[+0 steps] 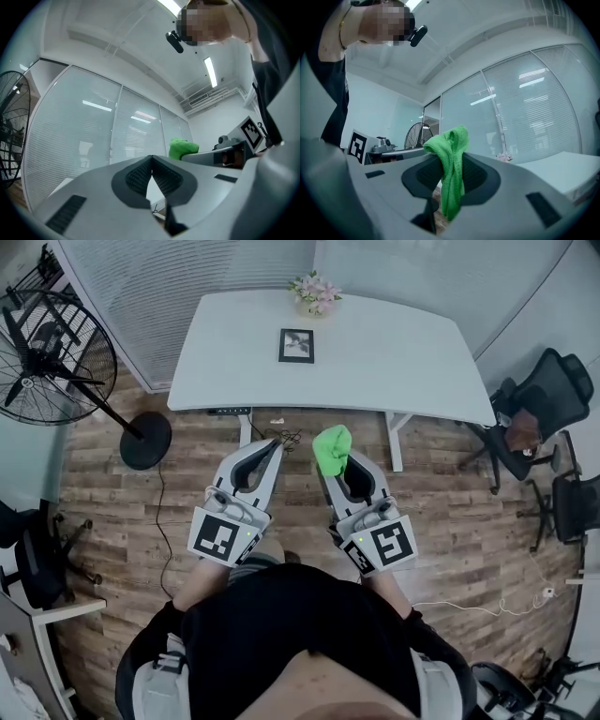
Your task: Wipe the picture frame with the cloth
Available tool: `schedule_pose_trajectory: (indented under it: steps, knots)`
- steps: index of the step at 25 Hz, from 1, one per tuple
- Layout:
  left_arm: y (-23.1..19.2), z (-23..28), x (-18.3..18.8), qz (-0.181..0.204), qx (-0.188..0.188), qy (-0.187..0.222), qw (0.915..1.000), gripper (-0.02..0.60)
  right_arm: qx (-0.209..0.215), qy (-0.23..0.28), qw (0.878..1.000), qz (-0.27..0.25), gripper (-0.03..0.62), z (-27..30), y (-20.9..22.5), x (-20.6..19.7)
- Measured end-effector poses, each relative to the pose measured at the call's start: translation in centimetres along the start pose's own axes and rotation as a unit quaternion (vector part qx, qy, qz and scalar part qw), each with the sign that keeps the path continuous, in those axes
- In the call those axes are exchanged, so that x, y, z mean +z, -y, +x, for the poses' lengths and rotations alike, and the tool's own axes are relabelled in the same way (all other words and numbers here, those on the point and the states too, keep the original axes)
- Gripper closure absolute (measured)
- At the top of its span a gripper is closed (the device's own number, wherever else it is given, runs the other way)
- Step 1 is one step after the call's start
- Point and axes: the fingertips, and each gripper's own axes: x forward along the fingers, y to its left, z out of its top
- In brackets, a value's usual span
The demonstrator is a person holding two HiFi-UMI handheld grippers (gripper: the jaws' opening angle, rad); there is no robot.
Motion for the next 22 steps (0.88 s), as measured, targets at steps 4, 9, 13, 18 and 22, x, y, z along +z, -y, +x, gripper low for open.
schedule_pose_trajectory:
  steps: [4,9,13,18,22]
  knots:
    - [0.2,-0.5,-0.6,-0.006,0.005,-0.010,0.9999,0.569,0.003,-0.001,1.000,0.010,0.494,-0.3,-0.1,-0.4]
    - [-0.4,0.4,-1.0,-0.007,0.006,-0.011,0.9999,0.569,0.003,-0.002,1.000,0.012,0.494,0.4,0.6,-0.8]
    - [-1.2,1.9,-2.3,-0.006,0.001,-0.025,0.9997,0.569,-0.002,-0.009,1.000,0.025,0.494,1.8,1.8,-1.9]
    - [-3.4,4.5,-3.3,-0.021,-0.005,-0.026,0.9994,0.569,-0.008,-0.014,1.000,0.026,0.494,4.5,3.8,-2.5]
    - [-6.2,6.5,-3.8,-0.024,-0.002,-0.022,0.9995,0.569,-0.014,-0.011,1.000,0.023,0.494,7.2,5.6,-2.7]
